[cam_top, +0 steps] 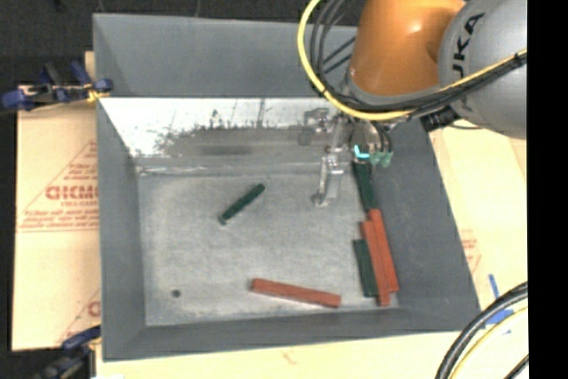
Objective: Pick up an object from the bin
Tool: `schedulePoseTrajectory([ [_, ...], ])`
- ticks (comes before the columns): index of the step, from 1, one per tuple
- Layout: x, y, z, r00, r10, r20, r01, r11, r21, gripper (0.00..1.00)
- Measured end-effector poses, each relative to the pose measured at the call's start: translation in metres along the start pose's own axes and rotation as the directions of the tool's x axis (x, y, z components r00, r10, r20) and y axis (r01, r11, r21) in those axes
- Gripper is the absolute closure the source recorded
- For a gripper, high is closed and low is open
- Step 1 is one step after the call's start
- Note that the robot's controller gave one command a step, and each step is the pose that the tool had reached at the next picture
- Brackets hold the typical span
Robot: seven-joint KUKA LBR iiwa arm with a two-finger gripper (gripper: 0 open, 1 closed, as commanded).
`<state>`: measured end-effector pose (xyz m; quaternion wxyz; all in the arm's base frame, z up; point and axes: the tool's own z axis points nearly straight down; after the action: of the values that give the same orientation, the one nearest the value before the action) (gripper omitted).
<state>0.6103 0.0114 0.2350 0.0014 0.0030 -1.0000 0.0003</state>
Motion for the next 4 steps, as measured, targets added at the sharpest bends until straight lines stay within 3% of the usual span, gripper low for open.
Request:
schedulePoseTrajectory([
  [1,-0.024,0.045,0.169,0.993,-0.122,0.001,0.122,0.993,0.0,0.0],
  [2,-0.026,0.044,0.164,0.993,-0.12,0.008,0.12,0.993,0.0,1.0],
  [3,-0.035,0.01,0.164,0.861,-0.509,0.008,0.509,0.861,0.005,1.0],
  [4,-0.037,0.079,0.16,0.392,-0.92,0.007,0.92,0.392,0.008,1.0],
])
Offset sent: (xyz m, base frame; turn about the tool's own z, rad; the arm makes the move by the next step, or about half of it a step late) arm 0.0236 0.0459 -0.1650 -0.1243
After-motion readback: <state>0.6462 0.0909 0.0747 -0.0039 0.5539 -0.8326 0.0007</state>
